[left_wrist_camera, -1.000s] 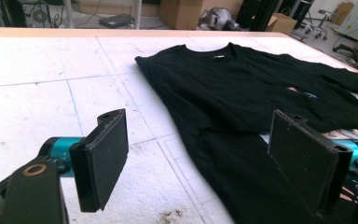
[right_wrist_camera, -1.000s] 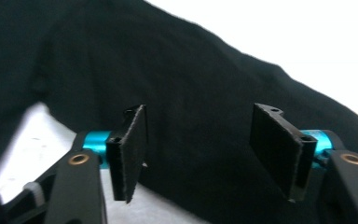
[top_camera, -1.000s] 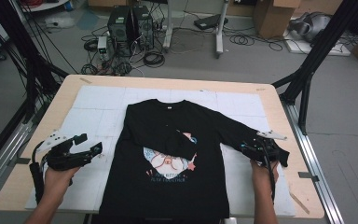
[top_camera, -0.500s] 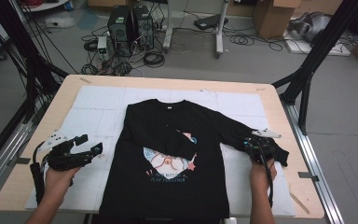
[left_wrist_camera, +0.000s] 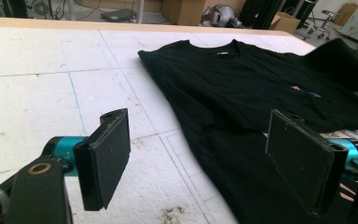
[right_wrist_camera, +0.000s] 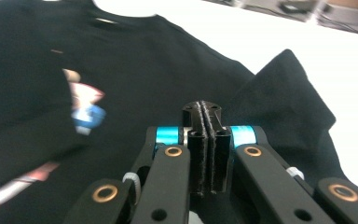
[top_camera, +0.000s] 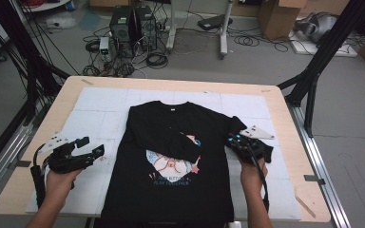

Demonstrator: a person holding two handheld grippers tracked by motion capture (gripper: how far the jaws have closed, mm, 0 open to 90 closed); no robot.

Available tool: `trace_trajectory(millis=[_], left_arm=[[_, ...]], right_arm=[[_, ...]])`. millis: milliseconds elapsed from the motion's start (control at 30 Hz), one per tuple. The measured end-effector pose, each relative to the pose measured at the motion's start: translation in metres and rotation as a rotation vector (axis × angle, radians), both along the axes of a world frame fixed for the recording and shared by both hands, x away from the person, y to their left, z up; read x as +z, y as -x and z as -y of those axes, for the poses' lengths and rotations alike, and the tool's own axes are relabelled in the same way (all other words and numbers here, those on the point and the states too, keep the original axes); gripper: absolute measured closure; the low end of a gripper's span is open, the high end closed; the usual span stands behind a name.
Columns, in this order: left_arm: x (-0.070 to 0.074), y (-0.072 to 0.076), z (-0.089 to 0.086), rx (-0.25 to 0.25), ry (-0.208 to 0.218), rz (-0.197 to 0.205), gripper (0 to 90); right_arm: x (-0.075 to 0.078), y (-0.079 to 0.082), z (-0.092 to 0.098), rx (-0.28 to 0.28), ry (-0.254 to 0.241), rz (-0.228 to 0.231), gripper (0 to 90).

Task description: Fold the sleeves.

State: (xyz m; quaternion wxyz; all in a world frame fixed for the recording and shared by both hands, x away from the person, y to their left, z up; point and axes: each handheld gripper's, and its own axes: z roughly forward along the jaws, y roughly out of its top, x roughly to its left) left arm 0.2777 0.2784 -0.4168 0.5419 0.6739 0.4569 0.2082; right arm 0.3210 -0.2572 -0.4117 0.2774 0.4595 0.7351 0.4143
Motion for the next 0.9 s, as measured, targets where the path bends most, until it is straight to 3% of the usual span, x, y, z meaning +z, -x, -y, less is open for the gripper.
trace_trajectory(millis=[200,367,400,433,467,567,667,800,900], left_arm=[[0.0,0.0,0.0,0.004,-0.001,0.0,22.3],[-0.001,0.0,0.0,0.004,-0.002,-0.002,22.4],[-0.001,0.0,0.0,0.004,-0.002,-0.002,22.4],[-0.001,0.0,0.0,0.004,-0.002,-0.002,22.4],[0.0,0.0,0.0,0.003,-0.006,-0.001,22.3],[0.0,0.0,-0.001,0.002,-0.004,-0.002,22.4],[0.0,0.001,-0.003,0.008,0.003,-0.001,22.4],[0.001,0.002,-0.005,0.012,0.013,0.005,22.4],[0.002,0.001,-0.005,0.014,0.018,0.016,22.4]], right_arm=[[0.003,-0.001,-0.043,0.136,0.04,0.003,89.1],[-0.004,-0.004,-0.069,0.213,0.083,-0.029,88.8],[-0.005,-0.004,-0.073,0.221,0.079,-0.024,81.8],[-0.006,-0.005,-0.075,0.211,0.06,-0.028,58.4],[-0.005,-0.006,-0.076,0.191,0.052,-0.029,53.2],[0.006,-0.003,-0.062,0.136,0.029,0.027,51.8],[0.016,0.003,-0.03,0.045,-0.01,0.05,48.7],[0.006,0.014,0.017,-0.075,0.018,-0.004,44.1],[-0.006,0.019,0.042,-0.164,-0.012,-0.045,30.0]])
